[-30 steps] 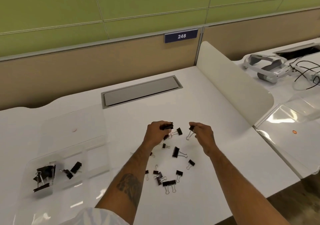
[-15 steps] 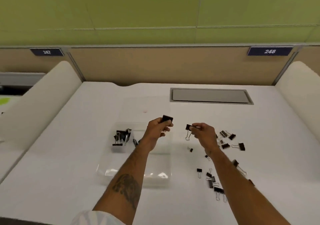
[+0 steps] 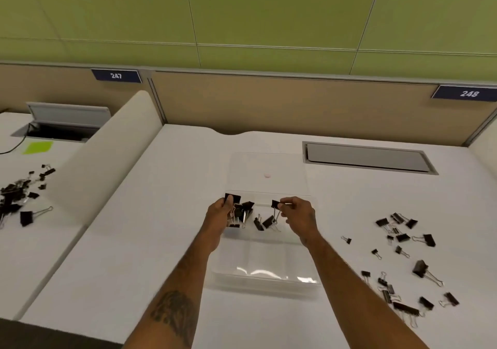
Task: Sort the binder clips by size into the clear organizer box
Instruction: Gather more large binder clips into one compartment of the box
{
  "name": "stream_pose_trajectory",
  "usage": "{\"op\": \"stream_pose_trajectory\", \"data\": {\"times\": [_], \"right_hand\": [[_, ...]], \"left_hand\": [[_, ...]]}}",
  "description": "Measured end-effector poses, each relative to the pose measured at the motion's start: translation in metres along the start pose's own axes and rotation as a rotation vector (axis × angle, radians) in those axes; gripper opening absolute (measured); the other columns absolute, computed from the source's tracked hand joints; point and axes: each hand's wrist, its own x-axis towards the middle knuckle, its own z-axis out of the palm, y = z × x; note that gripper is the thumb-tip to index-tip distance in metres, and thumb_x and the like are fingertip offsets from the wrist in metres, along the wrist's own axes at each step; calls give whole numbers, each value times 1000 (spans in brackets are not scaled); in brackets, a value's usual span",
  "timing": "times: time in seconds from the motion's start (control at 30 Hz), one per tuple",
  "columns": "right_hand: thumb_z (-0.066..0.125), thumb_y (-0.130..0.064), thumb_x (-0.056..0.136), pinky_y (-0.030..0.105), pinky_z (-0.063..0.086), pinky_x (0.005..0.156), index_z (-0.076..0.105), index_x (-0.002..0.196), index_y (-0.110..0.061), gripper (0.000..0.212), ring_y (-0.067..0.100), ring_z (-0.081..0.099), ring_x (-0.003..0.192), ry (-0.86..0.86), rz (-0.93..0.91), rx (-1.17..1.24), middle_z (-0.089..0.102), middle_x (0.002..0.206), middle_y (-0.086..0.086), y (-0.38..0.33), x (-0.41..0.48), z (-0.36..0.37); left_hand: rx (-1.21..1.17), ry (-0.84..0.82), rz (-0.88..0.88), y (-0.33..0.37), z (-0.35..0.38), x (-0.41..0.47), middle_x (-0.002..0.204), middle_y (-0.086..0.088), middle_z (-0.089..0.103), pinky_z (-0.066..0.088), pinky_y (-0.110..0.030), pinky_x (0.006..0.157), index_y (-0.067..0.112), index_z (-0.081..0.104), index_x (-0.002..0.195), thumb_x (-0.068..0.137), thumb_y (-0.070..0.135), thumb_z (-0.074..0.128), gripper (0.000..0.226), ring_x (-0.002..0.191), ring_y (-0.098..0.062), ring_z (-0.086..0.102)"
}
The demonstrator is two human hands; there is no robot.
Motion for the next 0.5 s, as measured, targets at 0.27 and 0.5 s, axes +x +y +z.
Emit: {"op": "stream_pose_trajectory", "data": {"times": [0.27, 0.5], "right_hand": [[66, -24, 83, 25, 54, 78, 67, 105, -22, 22, 22, 67, 85, -2, -40, -195, 66, 99, 3, -1, 5, 29], [67, -37, 86, 19, 50, 60, 66, 112, -29, 27, 9, 70, 79, -261, -65, -178, 72, 94, -2, -29, 8, 27]], "left_hand": [[-6, -33, 19, -1, -18, 8, 72, 6, 57, 38, -21, 55, 13, 65, 97, 99, 35, 50, 27, 65, -7, 49], [85, -150, 8, 0, 1, 17, 79, 2, 60, 43, -17, 55, 16, 62, 95, 102, 27, 44, 22, 70, -10, 53]]}}
